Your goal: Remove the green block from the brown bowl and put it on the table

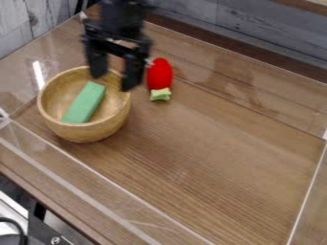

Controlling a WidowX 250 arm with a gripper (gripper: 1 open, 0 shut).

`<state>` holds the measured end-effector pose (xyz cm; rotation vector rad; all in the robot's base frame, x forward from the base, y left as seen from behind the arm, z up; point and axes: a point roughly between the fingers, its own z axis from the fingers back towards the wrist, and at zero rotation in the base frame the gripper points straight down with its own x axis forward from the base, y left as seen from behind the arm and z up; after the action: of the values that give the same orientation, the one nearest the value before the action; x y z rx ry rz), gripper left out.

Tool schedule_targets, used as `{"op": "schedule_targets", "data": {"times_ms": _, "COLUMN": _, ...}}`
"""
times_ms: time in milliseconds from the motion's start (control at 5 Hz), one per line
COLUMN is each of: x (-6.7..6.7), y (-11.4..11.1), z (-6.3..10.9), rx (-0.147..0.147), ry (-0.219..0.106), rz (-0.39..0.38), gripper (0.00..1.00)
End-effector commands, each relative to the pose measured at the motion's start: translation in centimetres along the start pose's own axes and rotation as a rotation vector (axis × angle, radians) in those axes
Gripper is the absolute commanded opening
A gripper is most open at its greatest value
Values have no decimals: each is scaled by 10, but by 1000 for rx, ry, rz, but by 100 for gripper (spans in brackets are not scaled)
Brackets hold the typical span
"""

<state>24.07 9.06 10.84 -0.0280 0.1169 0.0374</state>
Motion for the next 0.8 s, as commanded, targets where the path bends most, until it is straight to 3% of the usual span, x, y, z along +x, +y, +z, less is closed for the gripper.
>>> {"op": "schedule_targets", "data": {"times_ms": 0, "x": -6, "y": 25, "z": 7, "rx": 22, "ry": -62, "rz": 13, "gripper": 100}}
{"op": "schedule_targets", "data": {"times_ms": 200, "x": -8, "y": 38, "z": -4, "rx": 22, "ry": -69, "rz": 31, "gripper": 100}}
{"op": "schedule_targets", "data": {"times_ms": 600, "x": -7, "y": 47, "z": -34, "rx": 22, "ry": -46, "rz": 65, "gripper": 100}}
